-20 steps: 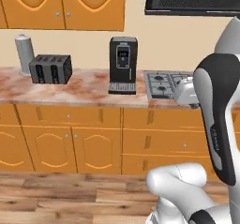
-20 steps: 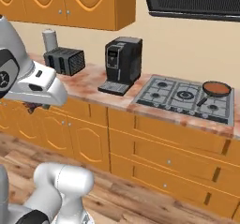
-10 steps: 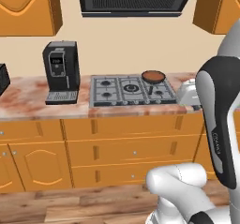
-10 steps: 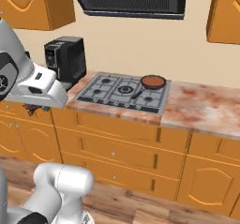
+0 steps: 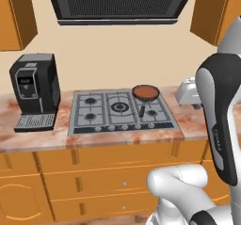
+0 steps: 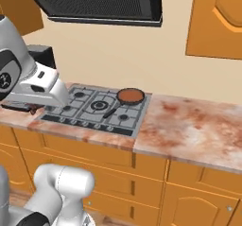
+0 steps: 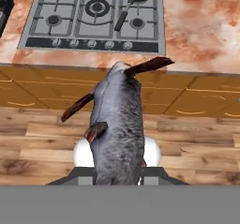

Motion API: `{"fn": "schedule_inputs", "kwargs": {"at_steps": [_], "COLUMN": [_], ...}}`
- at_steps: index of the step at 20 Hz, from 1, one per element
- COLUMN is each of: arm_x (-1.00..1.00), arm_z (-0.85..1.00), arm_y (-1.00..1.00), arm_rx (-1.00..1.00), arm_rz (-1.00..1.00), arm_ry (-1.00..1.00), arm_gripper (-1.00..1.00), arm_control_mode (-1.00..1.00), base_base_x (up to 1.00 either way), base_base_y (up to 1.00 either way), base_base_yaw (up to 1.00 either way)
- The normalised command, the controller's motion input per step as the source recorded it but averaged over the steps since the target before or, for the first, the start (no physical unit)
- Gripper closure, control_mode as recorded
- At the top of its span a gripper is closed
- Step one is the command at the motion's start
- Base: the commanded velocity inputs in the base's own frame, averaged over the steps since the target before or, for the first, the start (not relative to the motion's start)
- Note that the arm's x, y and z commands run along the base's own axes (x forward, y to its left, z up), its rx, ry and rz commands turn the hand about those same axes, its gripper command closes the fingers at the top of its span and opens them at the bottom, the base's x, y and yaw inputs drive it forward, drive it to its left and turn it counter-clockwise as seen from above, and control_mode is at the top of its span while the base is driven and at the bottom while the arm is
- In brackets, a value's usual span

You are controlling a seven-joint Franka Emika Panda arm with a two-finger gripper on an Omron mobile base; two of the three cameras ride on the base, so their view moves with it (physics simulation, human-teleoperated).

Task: Retrieve the fish from the fridge and place it on the saucepan with marinade on the stove.

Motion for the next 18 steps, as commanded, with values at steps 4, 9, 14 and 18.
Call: {"fn": "schedule_inputs", "kwargs": {"at_steps": [4,9,14,18], "arm_x": [0.0,0.0,0.0,0.0], "arm_z": [0.0,0.0,0.0,0.0], "arm_y": [0.0,0.0,0.0,0.0], "arm_rx": [0.0,0.0,0.0,0.0], "arm_rz": [0.0,0.0,0.0,0.0], "arm_ry": [0.0,0.0,0.0,0.0], "arm_gripper": [1.0,1.0,1.0,1.0], "arm_control_mode": [1.0,1.0,1.0,1.0], "base_base_x": [0.47,0.49,0.46,0.48], "base_base_y": [0.13,0.12,0.0,0.0], "base_base_yaw": [-0.23,-0.2,-0.09,-0.07]}}
